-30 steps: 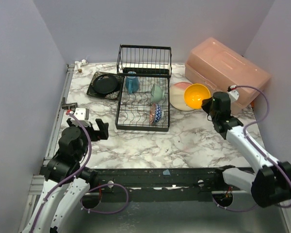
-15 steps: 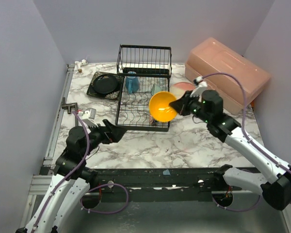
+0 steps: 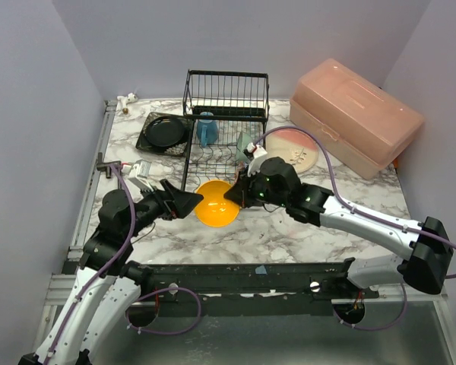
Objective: Load the mixed dishes into the dish rack
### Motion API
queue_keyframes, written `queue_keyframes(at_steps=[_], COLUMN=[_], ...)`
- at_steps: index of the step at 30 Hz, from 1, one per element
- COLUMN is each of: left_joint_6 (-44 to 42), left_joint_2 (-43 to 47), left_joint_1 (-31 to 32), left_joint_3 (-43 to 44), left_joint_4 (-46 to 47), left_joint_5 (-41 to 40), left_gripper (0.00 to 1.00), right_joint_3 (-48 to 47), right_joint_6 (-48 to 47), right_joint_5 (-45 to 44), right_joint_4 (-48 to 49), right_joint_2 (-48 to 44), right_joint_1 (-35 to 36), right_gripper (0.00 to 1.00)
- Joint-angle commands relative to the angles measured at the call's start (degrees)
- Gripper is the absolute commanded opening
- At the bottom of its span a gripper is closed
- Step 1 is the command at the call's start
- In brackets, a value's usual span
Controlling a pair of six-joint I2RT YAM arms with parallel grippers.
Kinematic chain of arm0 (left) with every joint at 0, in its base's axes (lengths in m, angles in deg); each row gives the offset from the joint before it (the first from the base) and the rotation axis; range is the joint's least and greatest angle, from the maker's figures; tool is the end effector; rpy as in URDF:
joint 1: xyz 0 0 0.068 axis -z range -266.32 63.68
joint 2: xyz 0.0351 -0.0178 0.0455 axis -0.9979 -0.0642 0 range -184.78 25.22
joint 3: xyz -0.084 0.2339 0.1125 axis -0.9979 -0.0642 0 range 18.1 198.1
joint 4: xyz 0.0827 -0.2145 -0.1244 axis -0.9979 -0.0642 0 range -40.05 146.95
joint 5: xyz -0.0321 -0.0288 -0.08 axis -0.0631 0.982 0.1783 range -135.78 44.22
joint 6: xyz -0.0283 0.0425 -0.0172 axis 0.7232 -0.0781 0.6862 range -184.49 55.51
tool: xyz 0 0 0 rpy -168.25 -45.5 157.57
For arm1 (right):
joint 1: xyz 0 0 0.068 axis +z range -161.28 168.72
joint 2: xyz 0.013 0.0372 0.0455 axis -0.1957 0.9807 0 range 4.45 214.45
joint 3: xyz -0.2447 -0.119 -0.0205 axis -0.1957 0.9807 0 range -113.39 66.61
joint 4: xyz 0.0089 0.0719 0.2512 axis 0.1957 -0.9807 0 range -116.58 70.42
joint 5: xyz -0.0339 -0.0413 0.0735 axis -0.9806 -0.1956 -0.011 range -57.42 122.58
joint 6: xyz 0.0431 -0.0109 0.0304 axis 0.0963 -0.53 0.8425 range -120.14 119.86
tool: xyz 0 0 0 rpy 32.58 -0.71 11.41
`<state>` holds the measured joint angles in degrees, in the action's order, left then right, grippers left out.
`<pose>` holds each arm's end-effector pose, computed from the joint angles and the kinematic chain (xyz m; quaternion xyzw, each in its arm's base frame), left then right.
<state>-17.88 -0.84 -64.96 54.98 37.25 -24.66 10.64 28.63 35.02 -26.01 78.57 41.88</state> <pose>0.1053 -0.0550 0.3179 -0.0470 0.7549 -0.4727 0.4522 0.1779 0.2401 0.3026 -0.1889 0.8199 0.3677 0.3961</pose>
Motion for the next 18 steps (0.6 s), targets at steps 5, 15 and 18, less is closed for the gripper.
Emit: queue_keyframes(at_steps=[5, 15, 18], left_joint_6=[-4.52, -5.74, -3.49], left_joint_2=[-0.91, -4.43, -4.12], left_joint_1=[-0.40, -0.36, -0.36], left_joint_3=[-0.68, -1.14, -2.41], left_joint_4=[-4.89, -5.05, -2.07], left_joint_5=[-1.14, 0.12, 1.53], left_gripper=[0.78, 0.25, 0.10], right_joint_3=[-5.19, -7.64, -7.15], right_joint_6=[0.13, 2.44, 5.66], right_joint_5=[-5.31, -3.40, -0.20], right_joint_4=[2.47, 1.06, 2.19], right_joint_2=[2.16, 2.19, 2.45], right_joint_1=[4.11, 4.58, 4.59], right_gripper=[0.05, 0.23, 0.43])
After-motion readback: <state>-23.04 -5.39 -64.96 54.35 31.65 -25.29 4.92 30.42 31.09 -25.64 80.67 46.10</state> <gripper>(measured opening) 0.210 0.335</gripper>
